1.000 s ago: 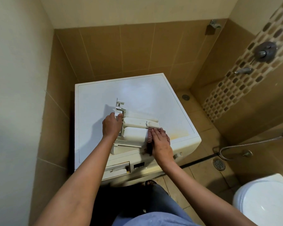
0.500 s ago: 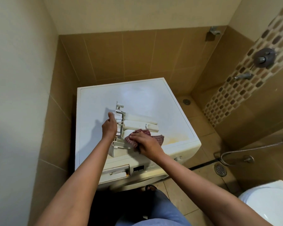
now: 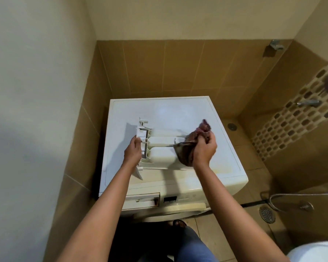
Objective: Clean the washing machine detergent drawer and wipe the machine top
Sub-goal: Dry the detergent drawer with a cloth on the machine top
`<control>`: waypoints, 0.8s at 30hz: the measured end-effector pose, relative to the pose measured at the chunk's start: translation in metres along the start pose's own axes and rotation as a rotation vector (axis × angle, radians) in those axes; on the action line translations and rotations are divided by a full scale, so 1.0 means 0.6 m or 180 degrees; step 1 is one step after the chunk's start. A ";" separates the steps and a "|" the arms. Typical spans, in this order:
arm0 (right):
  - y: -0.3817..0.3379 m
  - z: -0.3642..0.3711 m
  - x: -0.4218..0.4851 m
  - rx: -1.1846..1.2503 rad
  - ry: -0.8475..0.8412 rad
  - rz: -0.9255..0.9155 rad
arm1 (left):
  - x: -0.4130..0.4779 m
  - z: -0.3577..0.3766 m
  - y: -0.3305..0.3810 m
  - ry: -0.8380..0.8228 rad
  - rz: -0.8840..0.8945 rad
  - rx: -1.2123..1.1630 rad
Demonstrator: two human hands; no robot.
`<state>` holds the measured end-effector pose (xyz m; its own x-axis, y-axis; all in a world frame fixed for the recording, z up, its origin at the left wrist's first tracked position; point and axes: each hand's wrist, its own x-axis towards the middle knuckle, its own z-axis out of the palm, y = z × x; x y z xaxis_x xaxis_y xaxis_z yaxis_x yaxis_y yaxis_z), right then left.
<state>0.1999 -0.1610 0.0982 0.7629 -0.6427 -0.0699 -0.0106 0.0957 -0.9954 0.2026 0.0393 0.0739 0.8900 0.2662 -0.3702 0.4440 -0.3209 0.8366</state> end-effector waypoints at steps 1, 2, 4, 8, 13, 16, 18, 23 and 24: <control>0.000 -0.008 0.013 0.0048 0.0152 0.0093 | 0.001 -0.001 -0.001 0.0008 -0.0013 -0.0030; -0.001 -0.018 0.024 0.0067 0.0273 0.0144 | 0.001 -0.002 -0.003 0.0015 -0.0023 -0.0053; -0.002 -0.038 0.043 0.0112 0.0488 0.0205 | 0.001 -0.002 -0.005 0.0044 -0.0032 -0.0092; -0.016 -0.076 0.072 0.0370 0.0932 0.0176 | -0.003 0.000 -0.003 0.0078 -0.0077 -0.0199; -0.050 -0.080 0.095 0.0628 0.0432 -0.0062 | -0.008 0.010 0.003 0.0107 -0.0021 -0.0230; -0.052 -0.021 0.087 0.0379 -0.0451 -0.0155 | -0.008 0.019 0.005 0.0079 -0.0048 -0.0265; -0.046 0.033 0.068 -0.0021 -0.0870 -0.0206 | -0.010 0.024 0.007 0.0076 -0.0023 -0.0246; -0.010 0.146 -0.001 -0.1508 -0.2293 -0.0512 | -0.015 0.029 0.013 0.0099 -0.0004 -0.0138; -0.001 0.159 -0.015 -0.1752 -0.2704 -0.0499 | -0.013 0.028 0.013 0.0090 -0.0050 -0.0167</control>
<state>0.2549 -0.0827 0.1057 0.9850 0.1533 -0.0795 -0.0034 -0.4430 -0.8965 0.2011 0.0191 0.0766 0.8794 0.2968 -0.3723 0.4510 -0.2685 0.8512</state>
